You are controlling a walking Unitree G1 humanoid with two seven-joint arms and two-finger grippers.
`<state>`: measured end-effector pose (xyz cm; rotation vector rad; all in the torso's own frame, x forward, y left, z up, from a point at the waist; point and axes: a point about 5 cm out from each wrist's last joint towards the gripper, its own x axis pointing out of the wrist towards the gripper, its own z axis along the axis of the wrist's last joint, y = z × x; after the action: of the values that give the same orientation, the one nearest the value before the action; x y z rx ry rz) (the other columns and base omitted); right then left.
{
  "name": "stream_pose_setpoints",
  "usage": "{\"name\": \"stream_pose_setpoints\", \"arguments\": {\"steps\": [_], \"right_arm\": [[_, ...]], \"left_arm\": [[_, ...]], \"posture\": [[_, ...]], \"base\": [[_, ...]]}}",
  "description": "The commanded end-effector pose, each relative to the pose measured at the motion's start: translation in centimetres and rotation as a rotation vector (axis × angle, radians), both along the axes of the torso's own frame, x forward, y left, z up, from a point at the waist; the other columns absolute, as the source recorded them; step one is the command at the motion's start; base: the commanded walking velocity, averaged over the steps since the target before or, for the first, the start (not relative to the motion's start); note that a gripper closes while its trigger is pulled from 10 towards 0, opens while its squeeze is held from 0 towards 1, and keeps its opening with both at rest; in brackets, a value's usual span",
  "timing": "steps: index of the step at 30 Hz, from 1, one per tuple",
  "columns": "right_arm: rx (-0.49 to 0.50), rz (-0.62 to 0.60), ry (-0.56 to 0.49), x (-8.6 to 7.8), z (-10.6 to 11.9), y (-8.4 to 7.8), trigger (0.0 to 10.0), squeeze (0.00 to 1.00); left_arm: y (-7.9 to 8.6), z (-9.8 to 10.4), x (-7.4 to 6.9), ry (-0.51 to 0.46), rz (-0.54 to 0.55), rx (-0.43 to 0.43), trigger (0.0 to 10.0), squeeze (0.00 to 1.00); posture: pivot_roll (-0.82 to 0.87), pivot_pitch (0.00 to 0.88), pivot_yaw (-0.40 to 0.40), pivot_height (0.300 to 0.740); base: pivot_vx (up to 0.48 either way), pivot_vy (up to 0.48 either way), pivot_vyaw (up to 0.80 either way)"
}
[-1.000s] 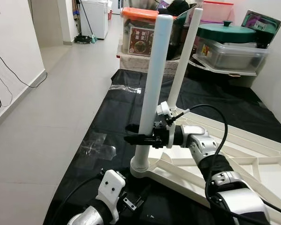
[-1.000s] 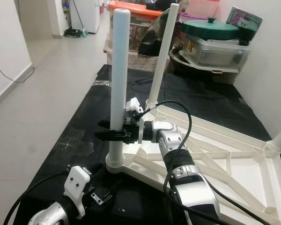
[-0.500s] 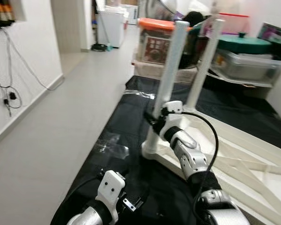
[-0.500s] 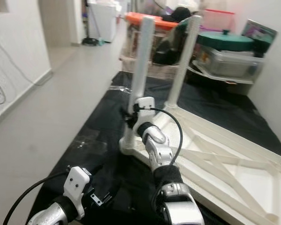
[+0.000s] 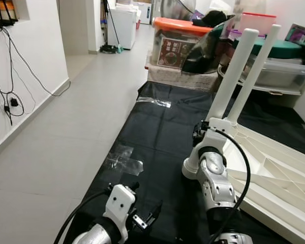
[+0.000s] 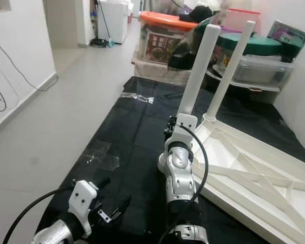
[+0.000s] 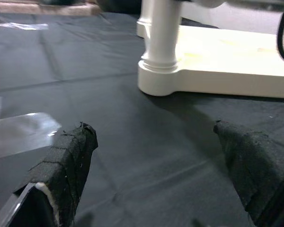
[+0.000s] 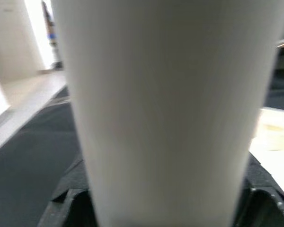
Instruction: Building children table
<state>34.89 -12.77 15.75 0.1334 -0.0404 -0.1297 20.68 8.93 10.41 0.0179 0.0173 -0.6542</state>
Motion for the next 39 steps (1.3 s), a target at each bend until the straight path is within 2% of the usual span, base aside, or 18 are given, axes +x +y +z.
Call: {"name": "stream_pose_setpoints", "arguments": {"steps": [1, 2, 5, 7, 10, 11, 12, 13, 14, 16, 17, 19, 24, 25, 30, 31, 34, 39], "right_arm": [[0.093, 0.052, 0.022, -0.8, -1.2, 2.4, 10.0, 1.00], [0.110, 0.092, 0.009, -0.5, -1.0, 2.4, 10.0, 0.00], [0.119, 0.134, -0.002, -0.2, -0.8, 2.3, 10.0, 0.00], [0.133, 0.290, -0.052, 0.7, -0.1, 2.0, 10.0, 0.00], [0.063, 0.621, -0.017, 1.3, -0.3, 1.5, 10.0, 0.00], [0.063, 0.621, -0.017, 1.3, -0.3, 1.5, 10.0, 0.00], [0.055, 0.824, 0.008, 1.3, 0.0, 0.7, 10.0, 0.00], [0.072, 0.916, 0.017, 1.2, 0.4, 0.3, 10.0, 0.00], [0.072, 0.916, 0.017, 1.2, 0.4, 0.3, 10.0, 0.00], [0.067, 1.151, 0.029, 0.6, 1.2, 0.2, 10.0, 0.00], [0.067, 1.151, 0.029, 0.6, 1.2, 0.2, 10.0, 0.00], [0.048, 1.308, 0.042, 0.1, 1.4, 0.4, 10.0, 0.00], [0.039, 1.454, 0.057, -0.3, 1.5, 0.9, 10.0, 0.00], [0.037, 1.550, 0.052, -0.4, 1.8, 1.8, 10.0, 0.00], [0.037, 1.681, 0.051, -0.9, 2.0, 2.8, 10.0, 0.00], [0.033, 1.674, 0.054, -0.8, 1.8, 3.1, 0.0, 0.00], [0.021, 1.649, 0.055, -0.8, 1.4, 3.5, 0.0, 0.00], [-0.023, 1.494, 0.057, -0.6, -0.1, 3.8, 0.0, 0.00]], "left_arm": [[-0.2, -0.4, -0.2, 0.024, -0.009, 0.000, 10.0, 0.00], [-0.2, -0.4, -0.2, 0.024, -0.010, 0.000, 10.0, 0.00], [-0.2, -0.4, -0.2, 0.025, -0.011, -0.001, 10.0, 0.00], [-0.2, -0.4, -0.1, 0.026, -0.013, -0.001, 10.0, 0.00], [-0.3, -0.4, -0.1, 0.027, -0.017, -0.003, 10.0, 0.00], [-0.3, -0.4, -0.1, 0.027, -0.017, -0.003, 10.0, 0.00], [-0.3, -0.4, 0.0, 0.027, -0.017, -0.002, 10.0, 0.00], [-0.2, -0.4, 0.0, 0.026, -0.016, -0.002, 10.0, 0.00], [-0.2, -0.4, 0.0, 0.026, -0.016, -0.002, 10.0, 0.00], [-0.2, -0.3, 0.0, 0.026, -0.014, -0.001, 10.0, 0.00], [-0.2, -0.3, 0.0, 0.026, -0.014, -0.001, 10.0, 0.00], [-0.1, -0.3, 0.0, 0.026, -0.015, 0.000, 10.0, 0.00], [-0.1, -0.3, -0.1, 0.027, -0.014, 0.001, 10.0, 0.00], [-0.1, -0.3, -0.1, 0.026, -0.011, 0.003, 10.0, 0.00], [-0.1, -0.3, -0.1, 0.026, -0.010, 0.004, 10.0, 0.00], [-0.1, -0.3, -0.1, 0.026, -0.010, 0.004, 10.0, 0.00], [-0.1, -0.2, -0.1, 0.027, -0.009, 0.004, 10.0, 0.00], [-0.1, -0.2, -0.1, 0.027, -0.010, 0.002, 10.0, 0.00]], "posture": [[0.24, 0.000, -0.128, 0.740], [0.24, 0.000, -0.127, 0.740], [0.24, 0.000, -0.127, 0.740], [0.23, 0.000, -0.125, 0.740], [0.23, 0.000, -0.125, 0.740], [0.23, 0.000, -0.125, 0.740], [0.24, 0.000, -0.129, 0.740], [0.24, 0.000, -0.128, 0.740], [0.24, 0.000, -0.128, 0.740], [0.24, 0.000, -0.127, 0.740], [0.24, 0.000, -0.127, 0.740], [0.25, 0.000, -0.127, 0.740], [0.25, 0.000, -0.130, 0.740], [0.26, 0.000, -0.131, 0.740], [0.26, 0.000, -0.131, 0.740], [0.26, 0.000, -0.131, 0.740], [0.26, 0.000, -0.130, 0.740], [0.25, 0.000, -0.130, 0.740]], "base": [[0.000, 0.000, 0.00], [0.000, 0.000, 0.00], [0.000, 0.000, 0.00], [0.000, 0.000, 0.00], [0.000, 0.000, 0.00], [0.000, 0.000, 0.00], [0.000, 0.000, 0.00], [0.000, 0.000, 0.00], [0.000, 0.000, 0.00], [0.000, 0.000, 0.00], [0.000, 0.000, 0.00], [0.000, 0.000, 0.00], [0.000, 0.000, 0.00], [0.000, 0.000, 0.00], [0.000, 0.000, 0.00], [0.000, 0.000, 0.00], [0.000, 0.000, 0.00], [0.000, 0.000, 0.00]]}}
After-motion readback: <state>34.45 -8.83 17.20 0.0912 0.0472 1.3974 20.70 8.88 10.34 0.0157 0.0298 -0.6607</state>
